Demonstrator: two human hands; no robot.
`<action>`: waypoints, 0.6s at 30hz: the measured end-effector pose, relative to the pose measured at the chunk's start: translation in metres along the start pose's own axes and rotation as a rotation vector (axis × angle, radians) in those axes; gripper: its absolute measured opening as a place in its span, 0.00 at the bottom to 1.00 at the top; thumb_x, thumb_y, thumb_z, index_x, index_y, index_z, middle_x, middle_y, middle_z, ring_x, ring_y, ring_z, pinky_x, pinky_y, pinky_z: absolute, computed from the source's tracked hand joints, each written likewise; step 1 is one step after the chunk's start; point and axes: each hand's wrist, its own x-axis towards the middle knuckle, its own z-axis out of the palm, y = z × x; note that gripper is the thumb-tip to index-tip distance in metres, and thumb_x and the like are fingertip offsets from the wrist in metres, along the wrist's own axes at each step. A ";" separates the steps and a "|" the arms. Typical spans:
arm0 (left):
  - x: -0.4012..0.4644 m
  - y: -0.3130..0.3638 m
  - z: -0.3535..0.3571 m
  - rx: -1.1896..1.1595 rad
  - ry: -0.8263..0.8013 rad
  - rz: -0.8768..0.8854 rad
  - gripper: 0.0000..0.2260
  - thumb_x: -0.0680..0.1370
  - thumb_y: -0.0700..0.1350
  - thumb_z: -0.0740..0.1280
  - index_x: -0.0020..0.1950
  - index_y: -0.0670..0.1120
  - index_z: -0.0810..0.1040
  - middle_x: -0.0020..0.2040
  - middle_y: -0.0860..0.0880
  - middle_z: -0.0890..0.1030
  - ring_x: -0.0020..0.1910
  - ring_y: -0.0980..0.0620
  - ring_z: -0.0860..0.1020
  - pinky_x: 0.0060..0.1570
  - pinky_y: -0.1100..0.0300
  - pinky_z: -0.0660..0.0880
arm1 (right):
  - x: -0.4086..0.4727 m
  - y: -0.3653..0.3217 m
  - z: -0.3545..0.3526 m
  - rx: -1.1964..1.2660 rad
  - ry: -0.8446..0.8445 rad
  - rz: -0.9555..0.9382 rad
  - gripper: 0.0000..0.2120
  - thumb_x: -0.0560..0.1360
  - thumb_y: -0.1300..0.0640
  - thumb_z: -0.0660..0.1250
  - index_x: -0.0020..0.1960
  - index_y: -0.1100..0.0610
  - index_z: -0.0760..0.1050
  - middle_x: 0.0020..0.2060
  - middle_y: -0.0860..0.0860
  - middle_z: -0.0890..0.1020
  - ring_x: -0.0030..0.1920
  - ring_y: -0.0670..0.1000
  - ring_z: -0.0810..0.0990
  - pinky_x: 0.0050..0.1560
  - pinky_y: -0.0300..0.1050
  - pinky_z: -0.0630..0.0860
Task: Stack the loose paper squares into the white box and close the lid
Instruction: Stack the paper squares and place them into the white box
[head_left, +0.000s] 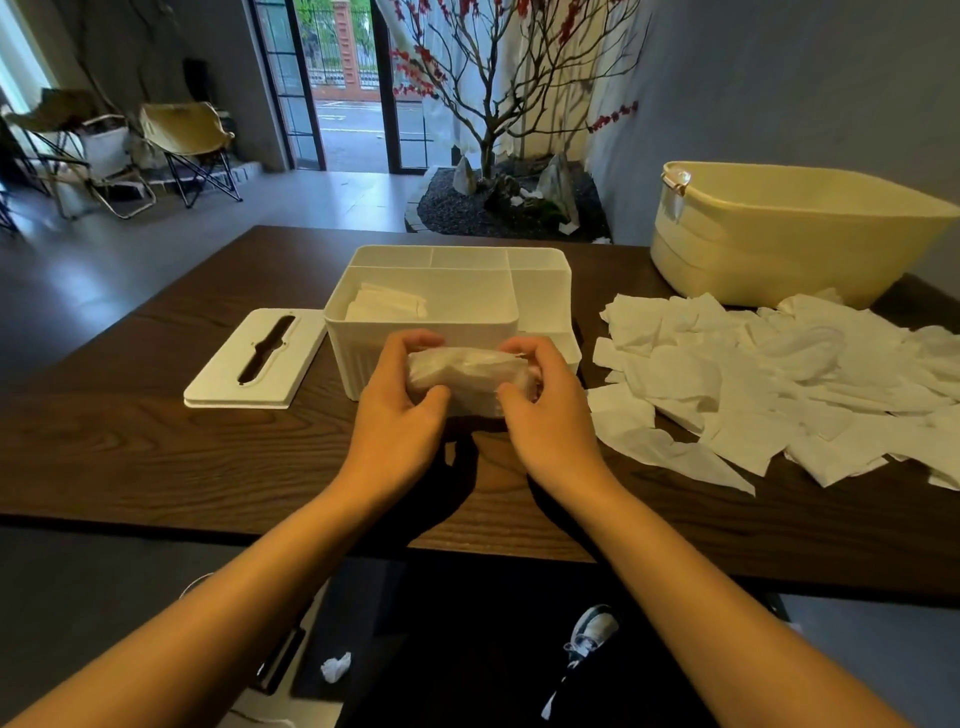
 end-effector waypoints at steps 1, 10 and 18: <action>-0.001 -0.003 0.003 -0.026 0.004 -0.027 0.17 0.77 0.33 0.64 0.60 0.51 0.73 0.54 0.49 0.79 0.54 0.48 0.80 0.51 0.50 0.82 | 0.000 0.002 0.001 0.018 -0.009 0.026 0.15 0.79 0.66 0.62 0.57 0.46 0.71 0.52 0.41 0.76 0.53 0.42 0.76 0.42 0.27 0.75; 0.005 -0.001 0.015 -0.186 0.090 -0.165 0.16 0.74 0.30 0.63 0.53 0.49 0.76 0.50 0.44 0.81 0.49 0.43 0.82 0.46 0.48 0.81 | 0.008 0.002 0.006 0.026 -0.012 0.074 0.16 0.77 0.69 0.61 0.57 0.50 0.72 0.53 0.48 0.77 0.53 0.47 0.77 0.45 0.35 0.76; 0.004 -0.002 0.018 -0.091 0.020 -0.070 0.14 0.76 0.29 0.62 0.52 0.46 0.78 0.48 0.47 0.82 0.48 0.46 0.81 0.47 0.48 0.81 | 0.004 0.004 0.000 -0.005 -0.086 0.021 0.15 0.78 0.67 0.63 0.58 0.49 0.71 0.49 0.41 0.76 0.49 0.41 0.76 0.40 0.27 0.73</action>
